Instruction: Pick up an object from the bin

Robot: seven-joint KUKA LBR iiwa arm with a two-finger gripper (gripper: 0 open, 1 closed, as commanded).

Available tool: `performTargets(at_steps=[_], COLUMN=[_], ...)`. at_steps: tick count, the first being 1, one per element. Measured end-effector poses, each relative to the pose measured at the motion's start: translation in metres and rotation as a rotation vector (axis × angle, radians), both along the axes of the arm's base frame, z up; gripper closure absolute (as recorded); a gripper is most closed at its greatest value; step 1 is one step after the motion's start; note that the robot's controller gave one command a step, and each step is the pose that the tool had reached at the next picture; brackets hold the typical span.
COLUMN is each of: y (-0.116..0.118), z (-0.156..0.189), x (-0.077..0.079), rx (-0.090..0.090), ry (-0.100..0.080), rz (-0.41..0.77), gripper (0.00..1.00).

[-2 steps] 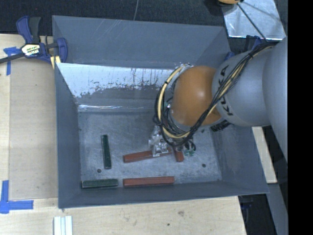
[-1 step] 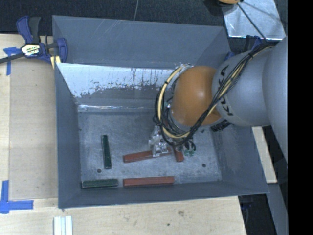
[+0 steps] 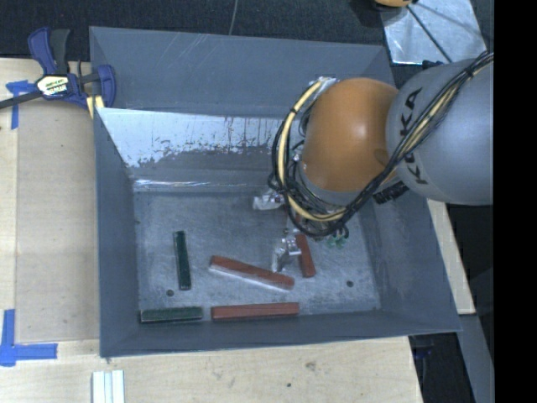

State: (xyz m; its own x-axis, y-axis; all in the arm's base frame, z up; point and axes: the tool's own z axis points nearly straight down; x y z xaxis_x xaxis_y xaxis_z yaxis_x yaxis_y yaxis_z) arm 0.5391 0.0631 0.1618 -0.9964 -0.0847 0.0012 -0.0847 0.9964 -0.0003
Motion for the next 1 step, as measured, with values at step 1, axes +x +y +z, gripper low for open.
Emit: performTargets(at_steps=[1], y=[0.0091], z=[0.0586], x=[0.0026], rx=[0.001], ry=[-0.007], rz=[0.017], gripper=[0.00])
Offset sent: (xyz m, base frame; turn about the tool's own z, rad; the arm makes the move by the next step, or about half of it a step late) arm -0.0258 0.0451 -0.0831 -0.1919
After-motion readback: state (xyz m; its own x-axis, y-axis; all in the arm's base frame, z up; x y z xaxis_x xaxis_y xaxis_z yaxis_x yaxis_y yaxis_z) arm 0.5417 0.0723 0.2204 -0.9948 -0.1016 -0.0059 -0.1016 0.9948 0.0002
